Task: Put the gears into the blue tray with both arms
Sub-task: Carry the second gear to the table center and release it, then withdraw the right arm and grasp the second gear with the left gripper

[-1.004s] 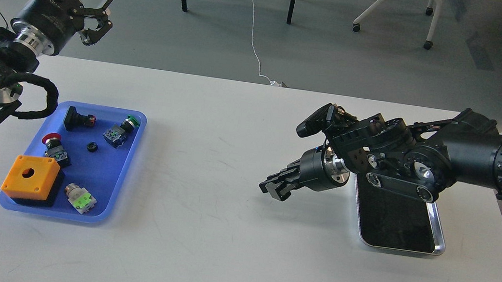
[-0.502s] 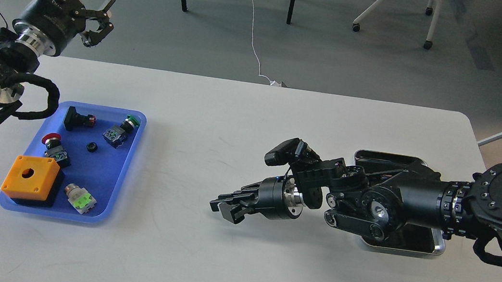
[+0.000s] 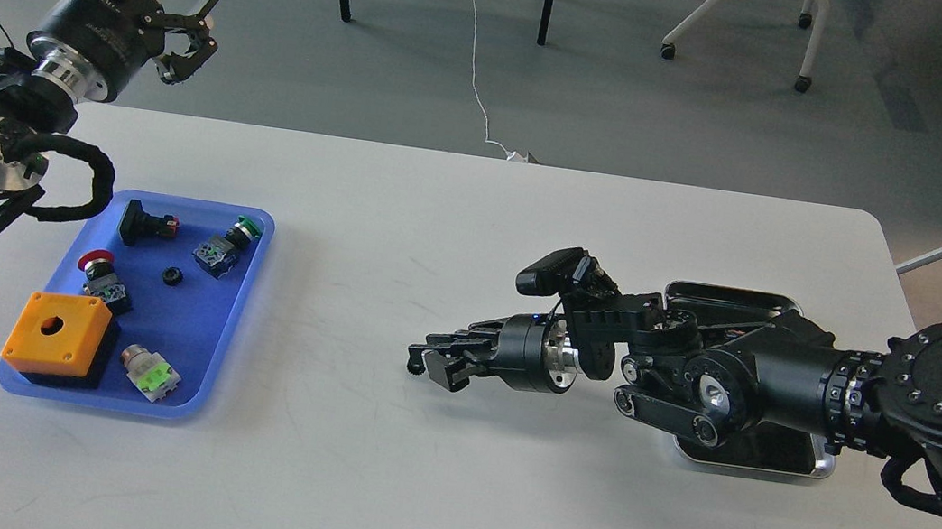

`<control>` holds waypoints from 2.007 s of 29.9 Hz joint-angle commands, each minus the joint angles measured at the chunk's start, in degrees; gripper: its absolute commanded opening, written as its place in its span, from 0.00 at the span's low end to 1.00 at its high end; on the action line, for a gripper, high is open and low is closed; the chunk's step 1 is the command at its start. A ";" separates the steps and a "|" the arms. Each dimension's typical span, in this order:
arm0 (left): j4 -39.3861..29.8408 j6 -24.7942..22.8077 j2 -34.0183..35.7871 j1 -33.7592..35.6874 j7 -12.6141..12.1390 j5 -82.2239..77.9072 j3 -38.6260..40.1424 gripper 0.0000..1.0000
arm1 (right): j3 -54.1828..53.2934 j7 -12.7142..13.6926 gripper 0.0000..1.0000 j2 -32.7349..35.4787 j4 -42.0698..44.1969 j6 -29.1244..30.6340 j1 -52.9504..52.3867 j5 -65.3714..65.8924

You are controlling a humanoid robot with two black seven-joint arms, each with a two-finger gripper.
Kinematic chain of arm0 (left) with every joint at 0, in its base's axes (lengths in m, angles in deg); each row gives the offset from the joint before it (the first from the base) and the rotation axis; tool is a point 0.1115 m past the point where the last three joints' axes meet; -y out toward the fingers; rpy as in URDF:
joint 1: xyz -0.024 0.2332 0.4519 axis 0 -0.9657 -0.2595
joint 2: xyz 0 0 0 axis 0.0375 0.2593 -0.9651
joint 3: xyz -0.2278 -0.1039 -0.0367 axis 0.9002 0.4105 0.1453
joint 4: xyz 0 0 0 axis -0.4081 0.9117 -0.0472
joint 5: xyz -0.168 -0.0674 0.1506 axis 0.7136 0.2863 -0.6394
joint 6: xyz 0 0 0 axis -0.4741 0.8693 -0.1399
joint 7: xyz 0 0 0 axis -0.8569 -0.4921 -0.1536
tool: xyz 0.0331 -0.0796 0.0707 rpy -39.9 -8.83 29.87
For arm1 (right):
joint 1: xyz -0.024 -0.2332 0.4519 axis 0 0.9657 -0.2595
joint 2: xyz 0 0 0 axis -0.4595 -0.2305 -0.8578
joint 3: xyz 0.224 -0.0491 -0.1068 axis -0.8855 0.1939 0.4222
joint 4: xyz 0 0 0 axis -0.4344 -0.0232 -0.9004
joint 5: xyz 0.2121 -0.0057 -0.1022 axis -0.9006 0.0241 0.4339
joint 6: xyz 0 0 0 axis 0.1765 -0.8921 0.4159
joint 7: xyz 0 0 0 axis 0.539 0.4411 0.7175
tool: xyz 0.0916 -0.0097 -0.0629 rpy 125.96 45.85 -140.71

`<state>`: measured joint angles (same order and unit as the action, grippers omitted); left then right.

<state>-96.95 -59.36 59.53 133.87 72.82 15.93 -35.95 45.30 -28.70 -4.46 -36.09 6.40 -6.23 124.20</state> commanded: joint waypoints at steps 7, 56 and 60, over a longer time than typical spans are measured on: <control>0.01 -0.48 0.92 -0.14 0.01 -0.09 0.00 0.98 | -0.11 0.00 0.62 0.01 1.16 0.02 -0.56 -0.37; -22.67 0.55 -11.91 0.03 0.27 -120.82 -12.55 0.97 | -62.68 0.00 0.98 33.93 3.36 23.92 23.69 -65.57; -22.49 7.85 -12.09 -0.23 0.18 -129.01 -22.30 0.97 | -64.53 0.00 0.98 32.97 3.10 26.56 26.16 -66.37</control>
<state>-119.56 -56.07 47.55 133.81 73.10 -107.54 -51.65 -17.99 -28.70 29.00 -32.69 31.29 18.36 58.60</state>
